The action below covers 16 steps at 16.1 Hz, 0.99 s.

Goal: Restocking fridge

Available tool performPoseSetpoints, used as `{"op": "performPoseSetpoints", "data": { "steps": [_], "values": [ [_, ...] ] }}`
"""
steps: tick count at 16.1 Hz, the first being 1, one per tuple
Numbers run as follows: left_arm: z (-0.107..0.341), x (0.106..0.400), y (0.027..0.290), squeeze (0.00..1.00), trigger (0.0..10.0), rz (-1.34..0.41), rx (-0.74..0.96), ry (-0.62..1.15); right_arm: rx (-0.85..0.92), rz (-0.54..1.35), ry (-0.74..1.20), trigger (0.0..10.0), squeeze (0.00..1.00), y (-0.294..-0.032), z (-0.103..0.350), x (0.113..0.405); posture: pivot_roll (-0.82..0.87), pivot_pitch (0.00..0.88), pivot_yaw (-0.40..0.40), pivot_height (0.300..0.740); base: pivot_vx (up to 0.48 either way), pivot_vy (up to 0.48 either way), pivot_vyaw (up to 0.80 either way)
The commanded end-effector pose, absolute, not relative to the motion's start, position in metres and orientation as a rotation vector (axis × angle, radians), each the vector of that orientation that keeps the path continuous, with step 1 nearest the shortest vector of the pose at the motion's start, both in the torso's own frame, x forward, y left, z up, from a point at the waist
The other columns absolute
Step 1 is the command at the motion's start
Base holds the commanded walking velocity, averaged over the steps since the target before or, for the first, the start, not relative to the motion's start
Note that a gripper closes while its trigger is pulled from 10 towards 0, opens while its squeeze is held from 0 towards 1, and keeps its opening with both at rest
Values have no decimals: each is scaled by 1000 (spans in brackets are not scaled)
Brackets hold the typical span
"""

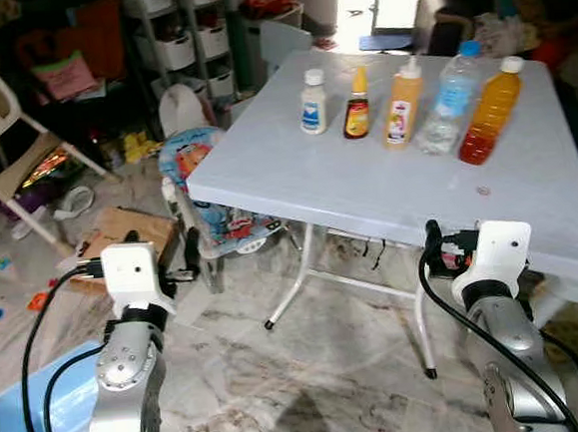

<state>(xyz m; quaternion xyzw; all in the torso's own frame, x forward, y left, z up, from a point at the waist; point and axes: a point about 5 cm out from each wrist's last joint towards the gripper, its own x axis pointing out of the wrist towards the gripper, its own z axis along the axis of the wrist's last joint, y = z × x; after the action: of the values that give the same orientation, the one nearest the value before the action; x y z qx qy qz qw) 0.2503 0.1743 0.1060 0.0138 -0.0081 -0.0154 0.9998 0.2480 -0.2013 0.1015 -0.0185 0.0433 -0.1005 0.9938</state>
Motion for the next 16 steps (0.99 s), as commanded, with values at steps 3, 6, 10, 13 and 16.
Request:
{"op": "performPoseSetpoints", "data": {
  "steps": [3,6,10,13,16],
  "values": [
    [102,250,166,0,10000,-96,-4,3,18,-222,110,10000,0,-201,99,247,-15,0,35,740,0,0,-533],
    [101,248,161,0,10000,-152,-21,12,11,-221,108,10000,0,-203,99,247,-26,0,40,740,0,0,-800],
    [104,251,158,0,10000,-146,-27,-15,2,-214,80,10000,0,-202,104,249,-27,0,27,740,0,0,-800],
    [107,252,158,0,10000,-145,-26,-41,-78,-222,65,10000,0,-204,107,249,-27,0,24,740,0,0,0],
    [108,255,161,0,10000,-98,-24,-92,-128,-253,-4,10000,0,-209,111,250,-28,0,21,740,0,0,0]
  ]
}}
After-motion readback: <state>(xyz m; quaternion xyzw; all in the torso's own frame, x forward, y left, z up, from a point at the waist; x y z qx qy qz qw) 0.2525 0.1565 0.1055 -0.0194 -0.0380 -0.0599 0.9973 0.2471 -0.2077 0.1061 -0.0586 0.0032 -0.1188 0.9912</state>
